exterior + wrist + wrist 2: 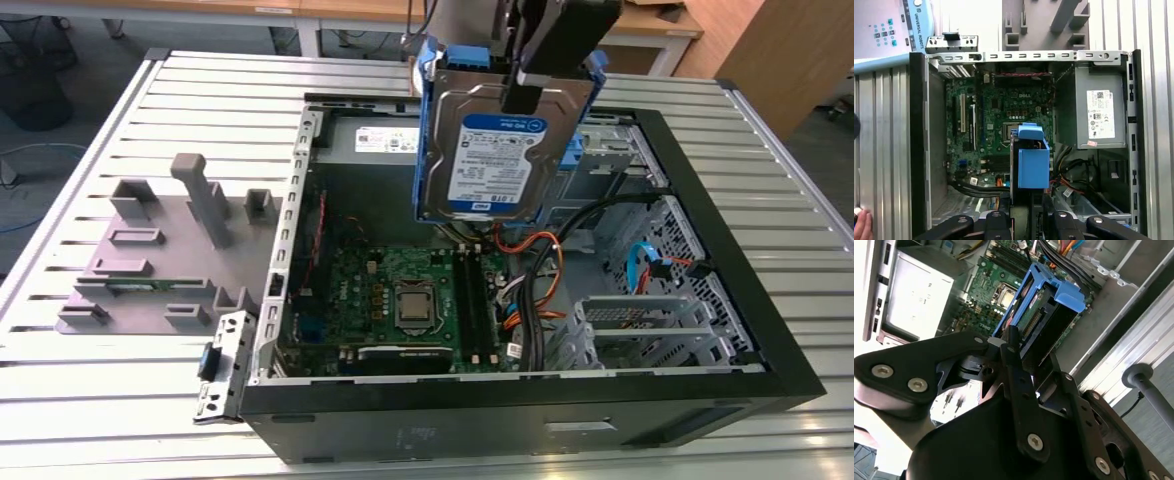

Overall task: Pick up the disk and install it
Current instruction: 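Pick up the disk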

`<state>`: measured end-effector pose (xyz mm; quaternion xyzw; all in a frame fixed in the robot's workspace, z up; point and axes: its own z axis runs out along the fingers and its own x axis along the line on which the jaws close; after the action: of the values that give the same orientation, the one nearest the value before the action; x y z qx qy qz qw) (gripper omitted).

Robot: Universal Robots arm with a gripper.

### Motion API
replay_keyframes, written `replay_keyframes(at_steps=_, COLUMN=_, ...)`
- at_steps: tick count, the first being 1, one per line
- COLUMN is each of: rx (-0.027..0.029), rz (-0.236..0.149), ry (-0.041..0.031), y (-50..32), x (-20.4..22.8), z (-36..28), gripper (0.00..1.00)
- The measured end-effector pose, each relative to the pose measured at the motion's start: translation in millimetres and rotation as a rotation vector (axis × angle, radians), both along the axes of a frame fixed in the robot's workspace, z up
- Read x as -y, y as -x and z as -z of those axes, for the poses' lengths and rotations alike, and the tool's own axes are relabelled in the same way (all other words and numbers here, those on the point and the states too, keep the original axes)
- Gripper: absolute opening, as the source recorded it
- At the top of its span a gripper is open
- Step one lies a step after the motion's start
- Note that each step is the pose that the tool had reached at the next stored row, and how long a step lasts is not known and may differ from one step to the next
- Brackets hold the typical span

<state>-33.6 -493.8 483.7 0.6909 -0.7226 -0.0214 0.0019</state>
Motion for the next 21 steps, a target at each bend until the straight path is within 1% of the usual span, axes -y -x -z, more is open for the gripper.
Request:
replay_keyframes(at_steps=10, rx=0.0000, rz=0.000, ry=0.0003, y=-1.3, x=30.7, z=0.3, gripper=0.35)
replay_keyframes(at_steps=13, rx=0.0000, rz=0.000, ry=0.0004, y=-1.6, x=39.3, z=0.4, gripper=0.35)
replay_keyframes(at_steps=15, rx=-0.0001, rz=0.000, ry=0.0010, y=-1.8, x=43.1, z=0.3, gripper=0.35)
replay_keyframes(at_steps=19, rx=0.0000, rz=0.000, ry=0.0010, y=-1.8, x=45.8, z=0.4, gripper=0.35)
replay_keyframes(at_steps=21, rx=0.0000, rz=0.000, ry=0.0009, y=-1.9, x=49.8, z=0.4, gripper=0.35)
